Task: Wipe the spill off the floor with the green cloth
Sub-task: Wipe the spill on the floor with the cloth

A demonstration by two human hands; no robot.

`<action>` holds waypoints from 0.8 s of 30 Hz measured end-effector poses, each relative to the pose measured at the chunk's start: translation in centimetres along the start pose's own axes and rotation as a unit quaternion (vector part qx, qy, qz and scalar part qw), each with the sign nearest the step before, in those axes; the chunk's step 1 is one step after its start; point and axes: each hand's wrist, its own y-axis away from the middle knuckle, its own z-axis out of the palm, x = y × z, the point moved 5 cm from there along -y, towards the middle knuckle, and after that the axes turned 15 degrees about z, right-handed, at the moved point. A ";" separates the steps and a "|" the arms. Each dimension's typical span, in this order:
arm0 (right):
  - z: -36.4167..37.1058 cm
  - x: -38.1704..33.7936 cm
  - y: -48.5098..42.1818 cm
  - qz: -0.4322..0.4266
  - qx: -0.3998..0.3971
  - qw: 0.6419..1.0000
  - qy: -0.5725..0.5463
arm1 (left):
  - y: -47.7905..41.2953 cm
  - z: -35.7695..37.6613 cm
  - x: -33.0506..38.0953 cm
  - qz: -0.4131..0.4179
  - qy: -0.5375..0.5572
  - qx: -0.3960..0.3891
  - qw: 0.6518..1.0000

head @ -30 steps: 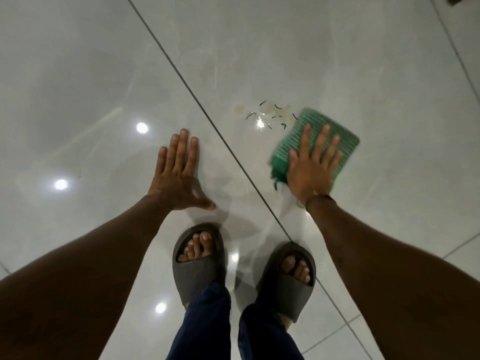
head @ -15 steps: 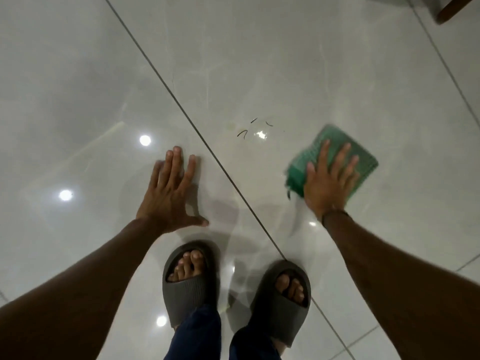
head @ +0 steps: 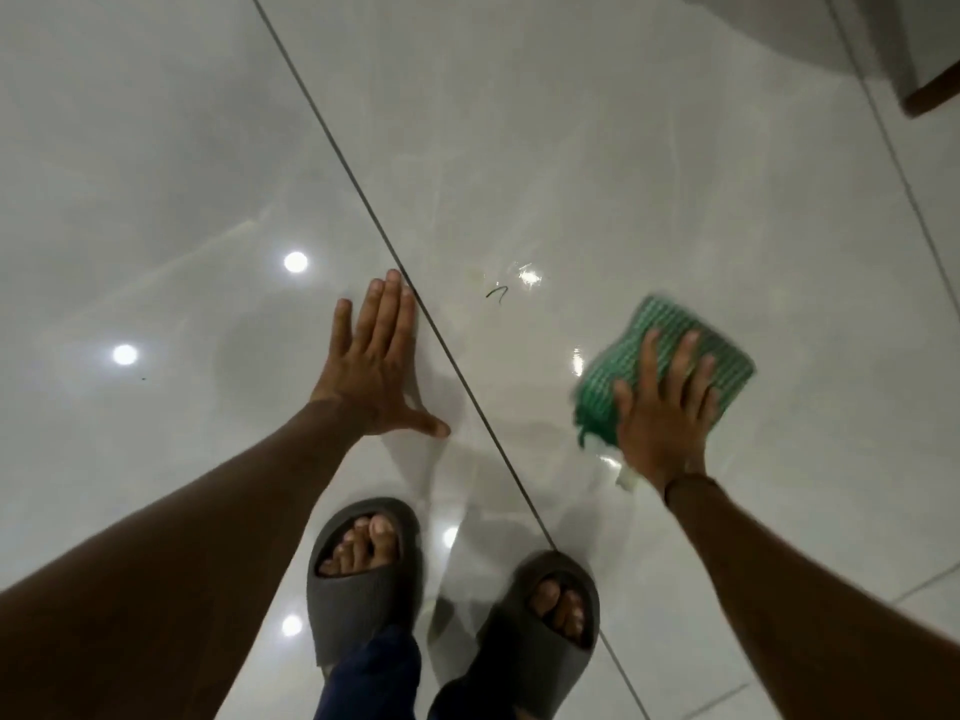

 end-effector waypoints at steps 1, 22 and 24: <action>-1.4 -2.0 -2.3 0.039 0.012 0.999 -0.031 | 0.0 0.1 -0.1 0.000 -0.001 0.010 1.000; -2.5 -19.9 -3.1 -0.161 0.138 0.977 -0.013 | 0.1 1.1 -1.3 0.060 0.018 0.064 0.996; -0.4 -21.6 -0.1 -0.241 0.144 0.960 0.012 | 0.0 1.2 -1.3 0.055 0.017 0.072 0.996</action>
